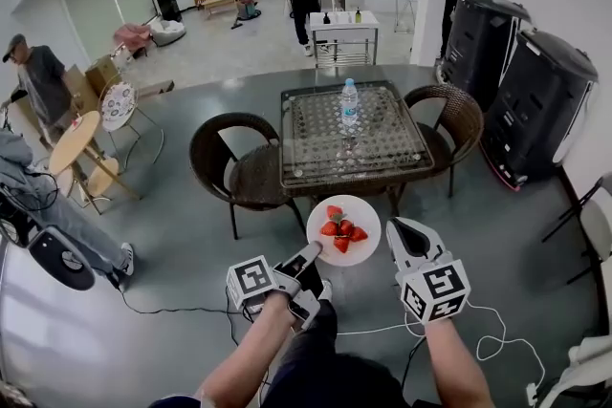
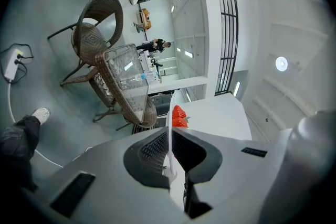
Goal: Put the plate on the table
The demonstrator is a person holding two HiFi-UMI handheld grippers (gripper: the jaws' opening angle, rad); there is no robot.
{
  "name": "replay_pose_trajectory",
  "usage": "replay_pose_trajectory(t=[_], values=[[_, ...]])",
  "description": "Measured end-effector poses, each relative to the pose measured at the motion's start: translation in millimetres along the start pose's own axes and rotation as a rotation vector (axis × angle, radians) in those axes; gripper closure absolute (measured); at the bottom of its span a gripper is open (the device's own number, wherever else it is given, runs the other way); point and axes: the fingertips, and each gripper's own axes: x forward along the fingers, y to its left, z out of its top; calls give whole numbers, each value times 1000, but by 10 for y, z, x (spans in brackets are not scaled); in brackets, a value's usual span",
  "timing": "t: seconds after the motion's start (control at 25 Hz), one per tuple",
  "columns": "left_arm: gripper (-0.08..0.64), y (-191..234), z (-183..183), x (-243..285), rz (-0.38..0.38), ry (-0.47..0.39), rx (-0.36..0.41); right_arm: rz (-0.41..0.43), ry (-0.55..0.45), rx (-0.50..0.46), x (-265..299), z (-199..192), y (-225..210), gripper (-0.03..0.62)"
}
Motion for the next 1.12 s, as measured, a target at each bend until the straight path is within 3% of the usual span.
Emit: replay_pose_trajectory(t=[0.48,1.12], values=[[541,246,701,648,23,32,-31,-17,47,20,919,-53,-408,588],[541,328,1758,1724,-15,119,-43,-66,110,0,2297,147,-1040,588]])
